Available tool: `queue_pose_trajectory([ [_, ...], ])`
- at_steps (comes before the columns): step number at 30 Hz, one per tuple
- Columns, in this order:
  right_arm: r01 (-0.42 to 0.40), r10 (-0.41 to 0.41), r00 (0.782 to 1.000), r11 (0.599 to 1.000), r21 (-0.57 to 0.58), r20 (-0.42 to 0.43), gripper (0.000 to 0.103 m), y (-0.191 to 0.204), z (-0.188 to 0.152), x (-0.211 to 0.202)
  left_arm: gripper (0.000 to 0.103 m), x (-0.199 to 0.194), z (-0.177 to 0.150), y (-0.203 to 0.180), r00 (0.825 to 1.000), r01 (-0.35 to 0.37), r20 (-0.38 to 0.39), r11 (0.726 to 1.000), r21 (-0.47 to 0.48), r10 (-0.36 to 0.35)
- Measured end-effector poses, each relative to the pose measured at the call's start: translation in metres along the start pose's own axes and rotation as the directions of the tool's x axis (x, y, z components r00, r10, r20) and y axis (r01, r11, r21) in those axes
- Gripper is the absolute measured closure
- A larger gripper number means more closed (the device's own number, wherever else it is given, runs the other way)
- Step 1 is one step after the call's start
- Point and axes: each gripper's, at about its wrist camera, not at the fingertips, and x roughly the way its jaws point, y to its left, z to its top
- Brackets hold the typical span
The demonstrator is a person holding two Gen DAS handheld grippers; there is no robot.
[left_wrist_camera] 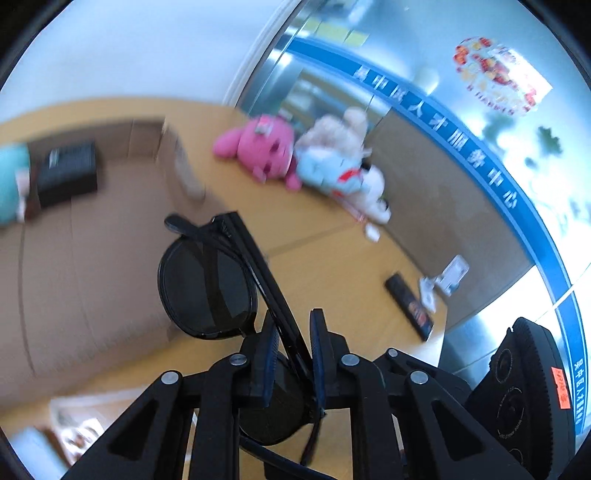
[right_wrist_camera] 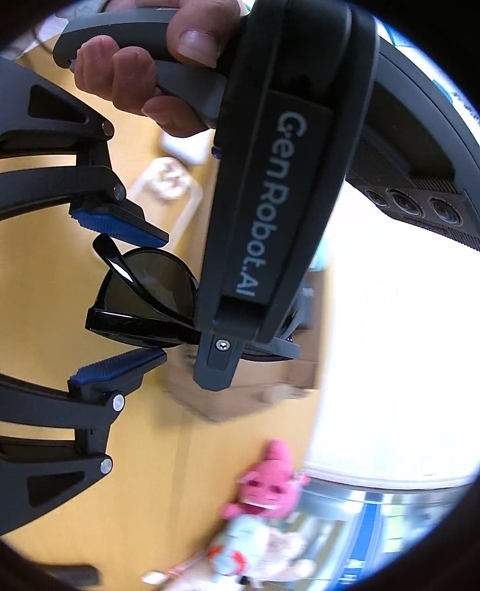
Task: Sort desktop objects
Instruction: 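Carry the sunglasses into the cardboard box and open both grippers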
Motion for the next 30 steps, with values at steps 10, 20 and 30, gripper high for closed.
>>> queue_pose_trajectory([
  [10, 0.002, 0.014, 0.975, 0.997, -0.075, 0.222, 0.047, -0.004, 0.153, 0.001, 0.095, -0.082, 0.153, 0.007, 0.991, -0.012, 0.132, 0.993, 0.119, -0.004],
  [20, -0.039, 0.052, 0.982, 0.996, -0.076, 0.182, 0.047, -0.034, 0.264, 0.072, 0.095, -0.065, 0.268, 0.080, 0.995, -0.042, 0.095, 0.997, 0.066, 0.035],
  [30, -0.088, 0.093, 0.979, 0.996, 0.036, -0.183, 0.047, -0.076, 0.220, 0.241, 0.095, 0.090, 0.251, 0.233, 0.980, 0.012, -0.189, 0.971, -0.237, -0.058],
])
